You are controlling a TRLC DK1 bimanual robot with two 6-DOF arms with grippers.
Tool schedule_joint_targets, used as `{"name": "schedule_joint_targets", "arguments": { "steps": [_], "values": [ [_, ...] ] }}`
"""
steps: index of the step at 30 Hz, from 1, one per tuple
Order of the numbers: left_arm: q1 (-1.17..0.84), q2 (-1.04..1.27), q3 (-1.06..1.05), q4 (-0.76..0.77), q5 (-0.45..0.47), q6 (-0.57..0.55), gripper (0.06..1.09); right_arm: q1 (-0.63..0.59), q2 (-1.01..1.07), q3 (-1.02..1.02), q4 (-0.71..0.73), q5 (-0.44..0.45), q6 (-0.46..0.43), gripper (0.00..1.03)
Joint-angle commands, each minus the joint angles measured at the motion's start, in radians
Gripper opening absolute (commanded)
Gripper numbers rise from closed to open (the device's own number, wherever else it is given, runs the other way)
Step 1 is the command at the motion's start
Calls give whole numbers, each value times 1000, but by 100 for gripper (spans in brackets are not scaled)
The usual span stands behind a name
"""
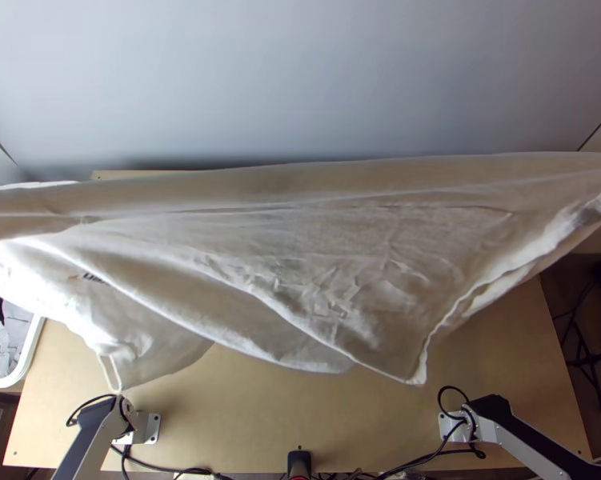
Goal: Fold the t-shirt
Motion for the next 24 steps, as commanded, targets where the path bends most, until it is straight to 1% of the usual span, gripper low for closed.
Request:
{"name": "schedule_joint_targets", "arguments": {
  "steps": [1, 4, 9, 11, 12, 14, 17, 19, 21, 24],
  "values": [
    [-19, -35, 11, 43, -17, 16, 9, 1, -31, -3, -3, -2, 1, 3],
    [-36, -54, 5, -15, -14, 11, 9, 1, -60, -23, -50, -15, 1, 3],
    [-70, -84, -66, -145, -4, 7, 9, 16, -139, -168, -104, -22, -1, 3],
    [-80, -95, -136, -197, 29, 7, 9, 40, -165, -252, -116, -27, -1, 3],
    [-87, -106, -187, -202, 39, 7, 9, 53, -178, -303, -115, -27, 3, 3],
    [-90, -120, -291, -222, 86, 7, 9, 65, -191, -395, -109, -38, 4, 3],
    [-96, -117, -443, -240, 149, -7, 9, 70, -192, -537, -58, -61, 10, 3],
    [-102, -94, -555, -268, 214, -7, 9, 66, -186, -629, -6, -67, 6, 3],
    [-143, -68, -675, -274, 233, -7, 9, 62, -171, -714, 40, -78, -7, 3],
    [-231, -29, -822, -265, 226, 17, 9, 47, -134, -836, 112, -108, -28, 3]
  ]
}}
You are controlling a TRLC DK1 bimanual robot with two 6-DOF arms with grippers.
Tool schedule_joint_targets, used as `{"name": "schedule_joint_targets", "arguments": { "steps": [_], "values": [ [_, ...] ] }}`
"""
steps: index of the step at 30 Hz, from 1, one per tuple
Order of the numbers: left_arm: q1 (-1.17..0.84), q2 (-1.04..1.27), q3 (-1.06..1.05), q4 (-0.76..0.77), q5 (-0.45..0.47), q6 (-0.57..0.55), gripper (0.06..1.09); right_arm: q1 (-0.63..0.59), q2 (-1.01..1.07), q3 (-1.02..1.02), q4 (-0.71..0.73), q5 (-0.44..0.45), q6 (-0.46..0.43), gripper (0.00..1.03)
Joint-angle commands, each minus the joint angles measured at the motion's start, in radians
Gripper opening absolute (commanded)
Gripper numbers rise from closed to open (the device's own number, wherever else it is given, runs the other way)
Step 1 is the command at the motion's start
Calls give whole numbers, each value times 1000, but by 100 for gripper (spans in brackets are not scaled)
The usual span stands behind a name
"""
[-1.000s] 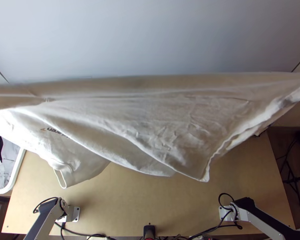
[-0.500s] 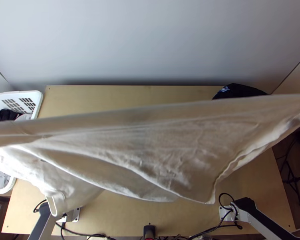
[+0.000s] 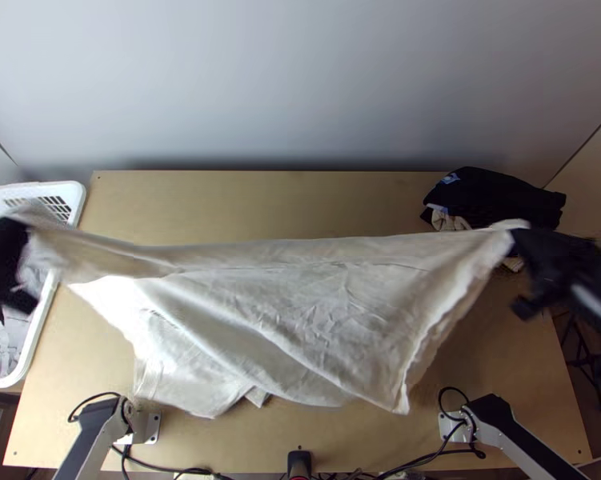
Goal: Fold the t-shirt
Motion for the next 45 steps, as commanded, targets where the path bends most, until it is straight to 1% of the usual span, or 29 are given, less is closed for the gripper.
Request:
{"name": "schedule_joint_targets", "arguments": {
  "steps": [1, 4, 7, 11, 16, 18, 28, 36, 45],
  "values": [
    [-116, 61, -360, -9, 61, 39, 9, -12, 49, -304, 146, -60, -33, 3],
    [-136, 108, -483, 80, 53, 63, 9, -66, 116, -386, 241, -102, -41, 3],
    [-169, 191, -529, 176, 16, 73, 9, -139, 213, -423, 342, -142, -41, 3],
    [-170, 349, -514, 309, -15, 74, 9, -216, 375, -403, 444, -175, -45, 3],
    [-176, 584, -428, 422, -53, 74, 9, -251, 578, -334, 523, -178, -56, 3],
    [-175, 668, -393, 465, -64, 74, 9, -262, 648, -301, 542, -178, -58, 3],
    [-212, 1012, -218, 541, -137, 73, 9, -263, 954, -166, 582, -176, -59, 3],
    [-218, 1198, -118, 580, -183, 63, 9, -268, 1176, 10, 580, -167, -53, 3],
    [-239, 1360, 28, 587, -212, 50, 9, -266, 1351, 122, 580, -127, -47, 3]
  ]
}}
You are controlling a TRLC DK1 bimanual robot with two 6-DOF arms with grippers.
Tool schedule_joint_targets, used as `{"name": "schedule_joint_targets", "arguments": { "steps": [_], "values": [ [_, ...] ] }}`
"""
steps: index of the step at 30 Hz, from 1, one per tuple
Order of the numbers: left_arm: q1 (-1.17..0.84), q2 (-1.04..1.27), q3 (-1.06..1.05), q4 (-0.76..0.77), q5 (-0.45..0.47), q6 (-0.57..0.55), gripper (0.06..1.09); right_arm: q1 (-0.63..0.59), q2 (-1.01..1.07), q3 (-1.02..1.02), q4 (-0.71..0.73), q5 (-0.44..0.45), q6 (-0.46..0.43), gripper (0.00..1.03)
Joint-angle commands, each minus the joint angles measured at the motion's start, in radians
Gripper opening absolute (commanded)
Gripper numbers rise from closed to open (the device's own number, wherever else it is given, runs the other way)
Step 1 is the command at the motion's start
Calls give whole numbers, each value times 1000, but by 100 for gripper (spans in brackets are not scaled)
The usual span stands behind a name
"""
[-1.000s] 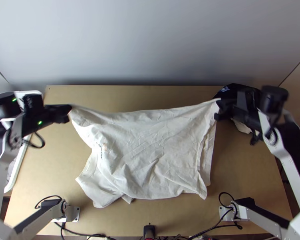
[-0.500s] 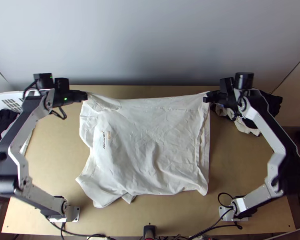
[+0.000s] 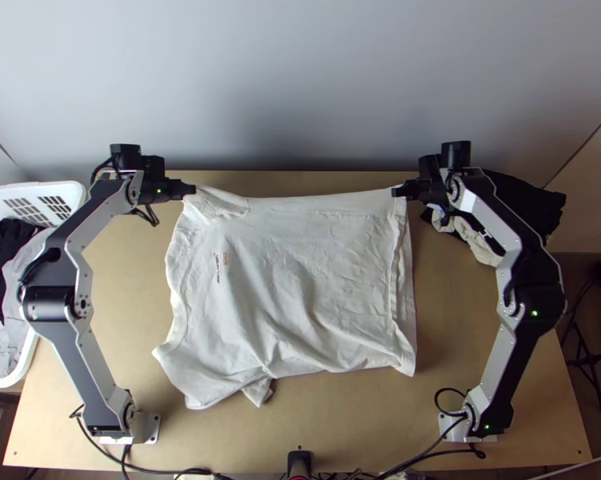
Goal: Fold the t-shirt
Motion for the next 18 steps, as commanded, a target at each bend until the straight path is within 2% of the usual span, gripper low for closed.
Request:
{"name": "schedule_joint_targets", "arguments": {
  "steps": [1, 8, 10, 13, 16, 18],
  "values": [
    [-17, 143, 119, 7, -25, -15, 9, 2, 144, 97, 1, 29, 7, 3],
    [-43, 192, 139, 8, -30, -26, 9, 2, 196, 128, 0, 29, 11, 4],
    [-46, 200, 141, 8, -30, -31, 9, -6, 204, 136, -5, 29, 22, 16],
    [-54, 206, 142, 8, -30, -37, 9, -15, 201, 137, -19, 29, 25, 20],
    [-63, 202, 144, 8, -30, -46, 9, -24, 183, 136, -56, 27, 34, 41],
    [-69, 199, 148, 7, -30, -49, 9, -32, 166, 139, -97, 26, 34, 48]
  ]
}}
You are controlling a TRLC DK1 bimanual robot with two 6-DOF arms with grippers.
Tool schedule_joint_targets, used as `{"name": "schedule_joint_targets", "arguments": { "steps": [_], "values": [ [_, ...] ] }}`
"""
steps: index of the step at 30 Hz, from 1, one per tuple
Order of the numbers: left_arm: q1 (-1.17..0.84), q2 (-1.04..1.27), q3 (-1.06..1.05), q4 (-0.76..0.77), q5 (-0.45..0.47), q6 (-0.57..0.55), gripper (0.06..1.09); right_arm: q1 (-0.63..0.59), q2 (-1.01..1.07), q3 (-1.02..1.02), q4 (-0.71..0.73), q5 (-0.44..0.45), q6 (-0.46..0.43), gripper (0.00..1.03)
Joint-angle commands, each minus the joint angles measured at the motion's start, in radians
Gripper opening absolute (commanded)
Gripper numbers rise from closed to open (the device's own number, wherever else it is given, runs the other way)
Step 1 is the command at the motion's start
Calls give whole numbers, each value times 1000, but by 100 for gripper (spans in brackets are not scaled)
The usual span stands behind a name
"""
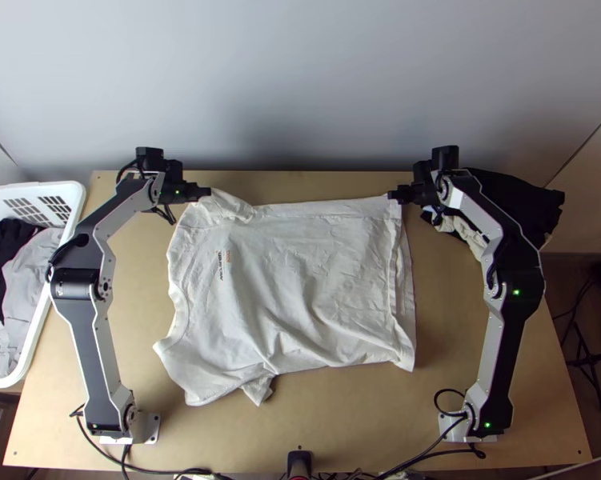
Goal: Fold the t-shirt
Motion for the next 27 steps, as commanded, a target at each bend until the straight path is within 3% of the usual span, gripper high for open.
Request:
{"name": "schedule_joint_targets", "arguments": {
  "steps": [1, 6, 19, 22, 26, 27],
  "values": [
    [-21, 9, 16, -1, -1, -16, 9, -20, -23, 16, -98, -5, 11, 52],
    [-22, 4, 28, -7, -1, -22, 9, -16, -60, 8, -231, -20, 12, 67],
    [-22, -10, 35, -24, -1, -21, 9, 40, -76, -17, -360, -57, 14, 66],
    [-22, -13, 35, -26, -1, -19, 9, 49, -76, -18, -365, -62, 26, 52],
    [-21, -16, 35, -27, -1, -16, 9, 55, -75, -21, -366, -63, 28, 44],
    [-21, -18, 35, -27, -1, -15, 9, 55, -75, -21, -366, -63, 28, 39]
  ]
}}
